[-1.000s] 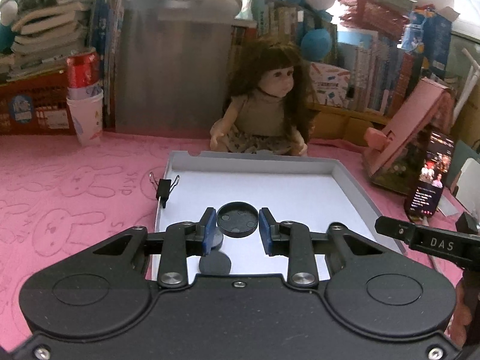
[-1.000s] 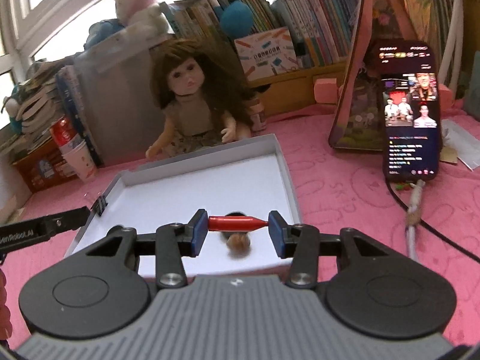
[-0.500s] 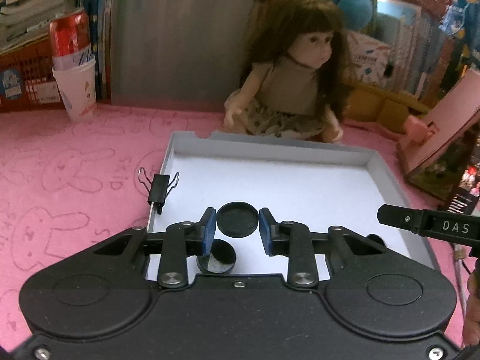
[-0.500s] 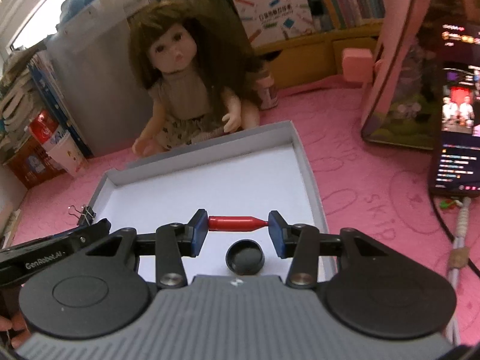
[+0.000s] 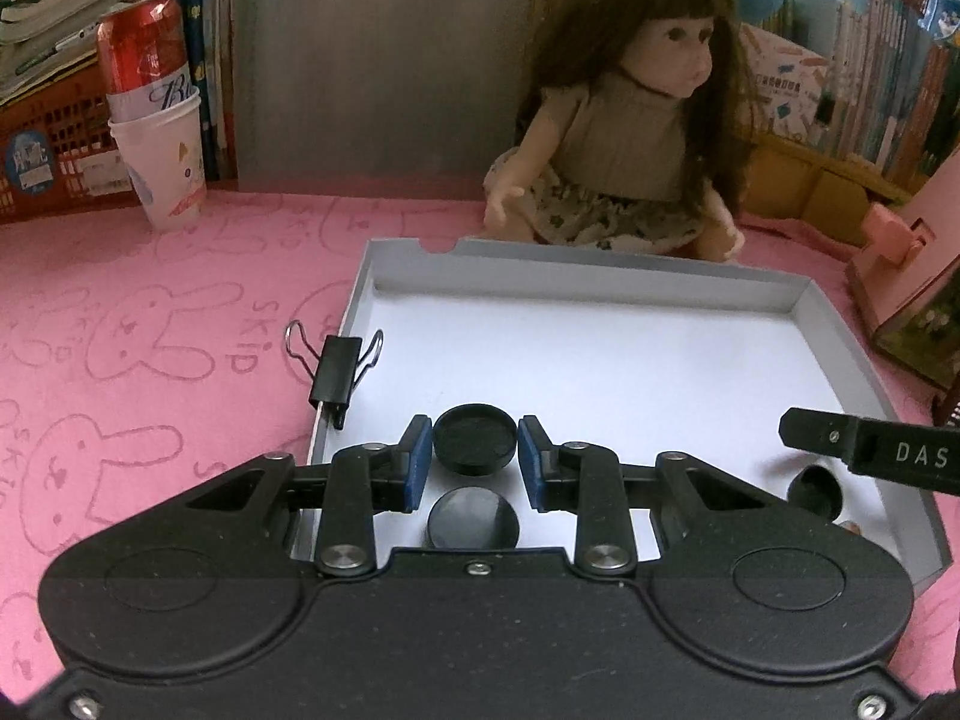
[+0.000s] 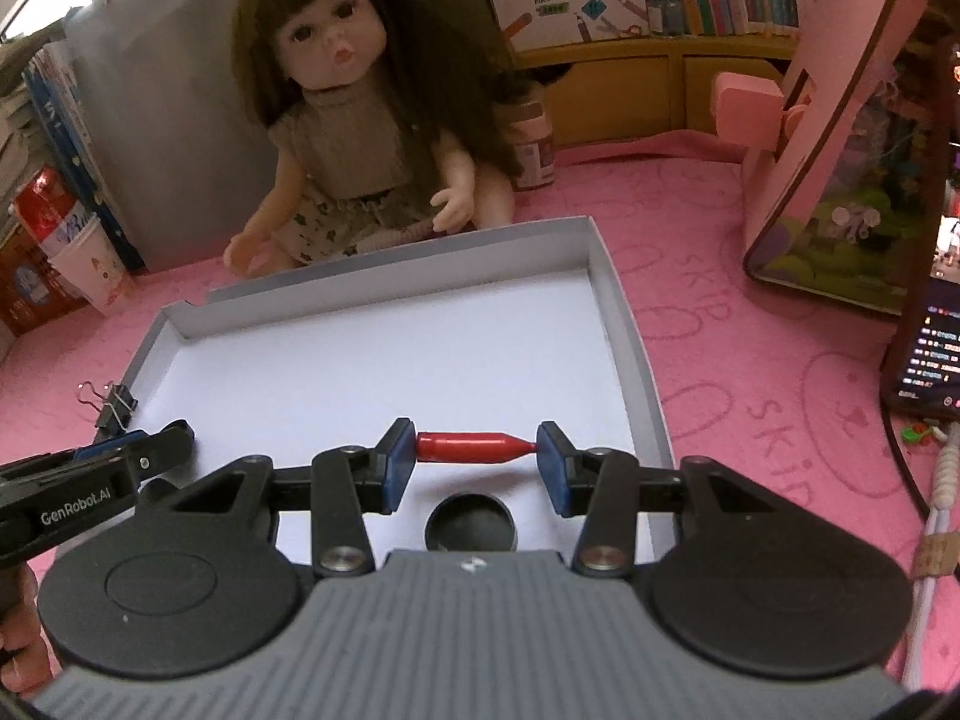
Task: Organize rigid objects
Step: 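Carry the lid and red stick over the tray and open both grippers, then withdraw both open grippers from the tray back toward the cloth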
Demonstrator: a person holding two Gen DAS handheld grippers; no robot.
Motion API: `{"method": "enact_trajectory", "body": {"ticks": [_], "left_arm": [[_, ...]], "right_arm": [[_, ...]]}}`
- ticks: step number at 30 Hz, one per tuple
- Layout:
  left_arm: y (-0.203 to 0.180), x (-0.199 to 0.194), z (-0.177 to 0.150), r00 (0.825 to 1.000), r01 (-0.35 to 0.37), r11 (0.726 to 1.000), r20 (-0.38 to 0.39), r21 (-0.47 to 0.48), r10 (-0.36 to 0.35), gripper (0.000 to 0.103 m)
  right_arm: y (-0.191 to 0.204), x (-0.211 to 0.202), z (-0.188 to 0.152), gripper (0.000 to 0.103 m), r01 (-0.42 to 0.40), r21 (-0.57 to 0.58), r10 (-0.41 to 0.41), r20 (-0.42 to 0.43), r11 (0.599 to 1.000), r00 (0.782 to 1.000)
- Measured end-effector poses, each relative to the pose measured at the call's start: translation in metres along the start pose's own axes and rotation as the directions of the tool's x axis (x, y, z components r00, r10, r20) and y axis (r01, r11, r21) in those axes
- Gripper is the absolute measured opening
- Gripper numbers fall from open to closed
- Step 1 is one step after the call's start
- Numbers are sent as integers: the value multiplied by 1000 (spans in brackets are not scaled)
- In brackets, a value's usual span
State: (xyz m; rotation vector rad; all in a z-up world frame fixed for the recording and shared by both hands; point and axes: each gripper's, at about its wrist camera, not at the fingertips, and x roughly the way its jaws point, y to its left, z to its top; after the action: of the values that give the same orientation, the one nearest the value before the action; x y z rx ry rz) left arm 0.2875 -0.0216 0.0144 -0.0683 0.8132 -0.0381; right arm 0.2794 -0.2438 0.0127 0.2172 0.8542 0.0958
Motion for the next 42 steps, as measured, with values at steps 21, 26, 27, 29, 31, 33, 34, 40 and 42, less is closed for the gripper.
{"method": "enact_trajectory", "body": {"ticks": [21, 26, 27, 29, 31, 33, 34, 40, 42], "left_arm": [[2, -4, -2, 1000, 30, 1000, -5, 0, -30, 51], [5, -30, -3, 997, 70, 998, 36, -1, -70, 66], [5, -37, -5, 996, 80, 997, 46, 6, -80, 69], [4, -50, -11, 993, 95, 995, 64, 22, -96, 72], [3, -63, -19, 991, 110, 993, 75, 39, -112, 73], [3, -74, -27, 989, 120, 992, 82, 51, -124, 74], [2, -80, -32, 988, 127, 990, 84, 55, -132, 74], [0, -109, -63, 982, 166, 983, 84, 73, -172, 74], [0, -117, -73, 980, 169, 982, 88, 81, -176, 74]], "right_arm": [[5, -1, 0, 75, -32, -13, 32, 29, 999, 999], [2, -21, -3, 80, -50, -21, 51, 80, 999, 995], [2, -25, -5, 81, -49, -26, 51, 89, 998, 995], [2, -36, -11, 82, -46, -51, 51, 113, 998, 992], [1, -46, -19, 83, -47, -74, 57, 132, 996, 990], [-1, -56, -28, 84, -55, -87, 67, 145, 995, 987], [-1, -61, -32, 84, -62, -90, 74, 150, 994, 986], [0, -91, -61, 85, -90, -138, 113, 174, 986, 978], [1, -99, -70, 87, -96, -156, 124, 182, 983, 975]]}}
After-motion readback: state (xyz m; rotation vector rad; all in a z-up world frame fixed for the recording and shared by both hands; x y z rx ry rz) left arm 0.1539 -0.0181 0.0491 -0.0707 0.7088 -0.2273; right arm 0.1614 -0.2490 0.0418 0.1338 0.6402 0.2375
